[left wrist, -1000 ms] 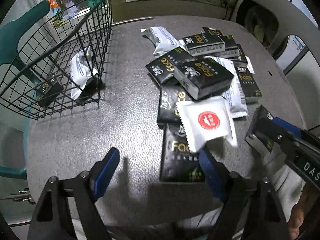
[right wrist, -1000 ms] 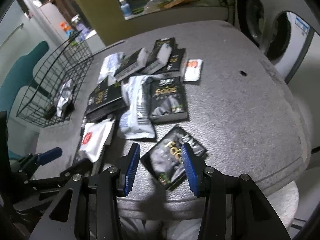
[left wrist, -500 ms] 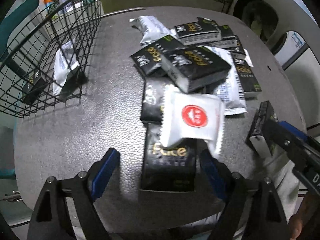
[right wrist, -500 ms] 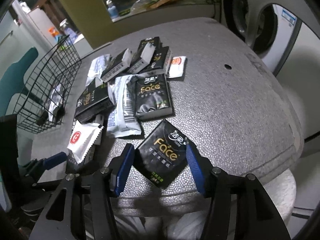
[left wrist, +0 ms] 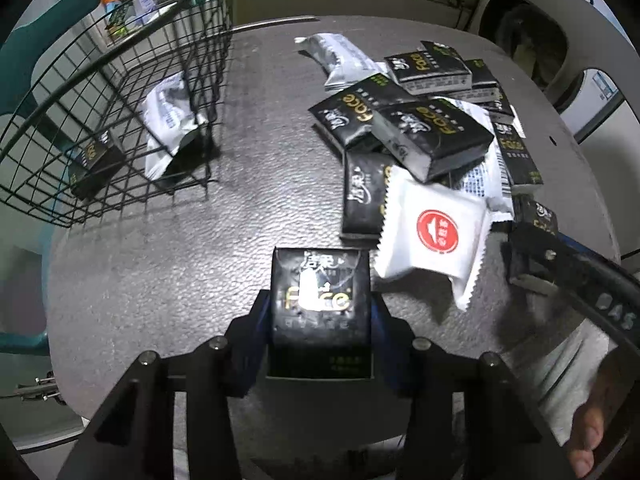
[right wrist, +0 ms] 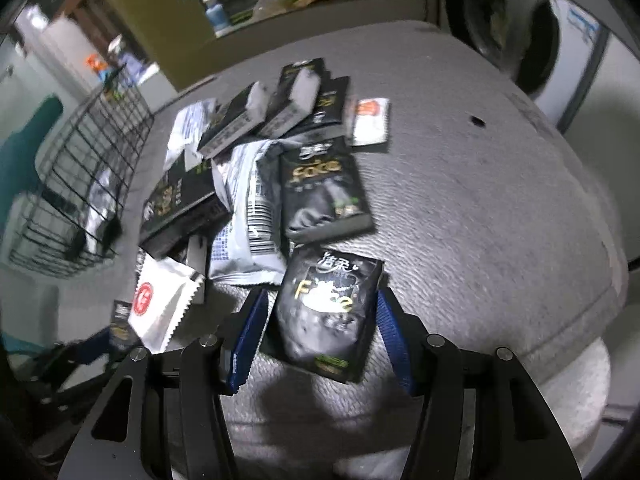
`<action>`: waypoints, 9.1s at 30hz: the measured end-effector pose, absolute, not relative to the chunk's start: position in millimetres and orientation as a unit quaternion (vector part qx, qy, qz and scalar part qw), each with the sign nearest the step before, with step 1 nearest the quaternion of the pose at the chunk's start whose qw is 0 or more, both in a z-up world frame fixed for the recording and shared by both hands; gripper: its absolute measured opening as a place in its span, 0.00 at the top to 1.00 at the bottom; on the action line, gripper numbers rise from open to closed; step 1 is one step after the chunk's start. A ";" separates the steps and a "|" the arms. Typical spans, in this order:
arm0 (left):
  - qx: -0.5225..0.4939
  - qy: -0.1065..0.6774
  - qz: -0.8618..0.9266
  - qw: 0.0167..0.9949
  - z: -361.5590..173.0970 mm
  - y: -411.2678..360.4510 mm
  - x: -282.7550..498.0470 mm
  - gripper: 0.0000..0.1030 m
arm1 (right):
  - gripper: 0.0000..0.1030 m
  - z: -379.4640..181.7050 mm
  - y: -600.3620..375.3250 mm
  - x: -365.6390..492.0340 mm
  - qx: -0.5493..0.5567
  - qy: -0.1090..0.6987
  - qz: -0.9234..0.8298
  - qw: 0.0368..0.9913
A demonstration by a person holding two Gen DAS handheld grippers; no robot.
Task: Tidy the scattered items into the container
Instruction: 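Return to the table and grasp a black Face pack with each tool, then carry both black packs over the wire basket and open both tools, then grasp the white red-logo wipe pack with the right tool, then grasp a black Face pack with the left tool while the right tool holds the wipe pack, then carry both packs over the wire basket and open both tools, then grasp a black Face pack with the right tool while the left tool grasps another, then carry both black packs over the wire basket and open both tools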
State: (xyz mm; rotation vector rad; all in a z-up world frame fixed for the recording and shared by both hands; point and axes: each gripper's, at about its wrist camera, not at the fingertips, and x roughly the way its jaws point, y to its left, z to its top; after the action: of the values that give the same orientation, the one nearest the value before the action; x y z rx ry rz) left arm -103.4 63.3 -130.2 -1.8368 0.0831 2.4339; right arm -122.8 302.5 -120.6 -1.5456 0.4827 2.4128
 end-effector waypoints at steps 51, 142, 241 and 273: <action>-0.531 -0.093 0.838 -0.083 -24.4 -127.2 -186.1 0.50 | 0.54 -9.7 105.0 -256.7 -0.425 0.038 0.893 -0.140; -0.595 0.023 0.802 0.047 -126.9 101.5 -152.7 0.19 | 0.79 -99.5 301.3 -86.7 -0.516 0.112 0.849 -0.019; -0.572 0.030 0.818 0.049 -114.7 99.0 -173.4 0.15 | 0.47 -122.6 331.3 -179.3 -0.508 0.099 0.855 0.044; -0.583 0.053 0.806 0.088 -107.9 108.7 -153.0 0.49 | 0.54 -84.2 323.9 -144.8 -0.494 0.089 0.864 0.038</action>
State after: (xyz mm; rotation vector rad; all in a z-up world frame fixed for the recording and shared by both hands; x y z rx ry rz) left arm -153.0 108.7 -107.9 -1.7362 0.1579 2.3982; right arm -144.8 323.9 -84.2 -1.5160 0.2730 2.6500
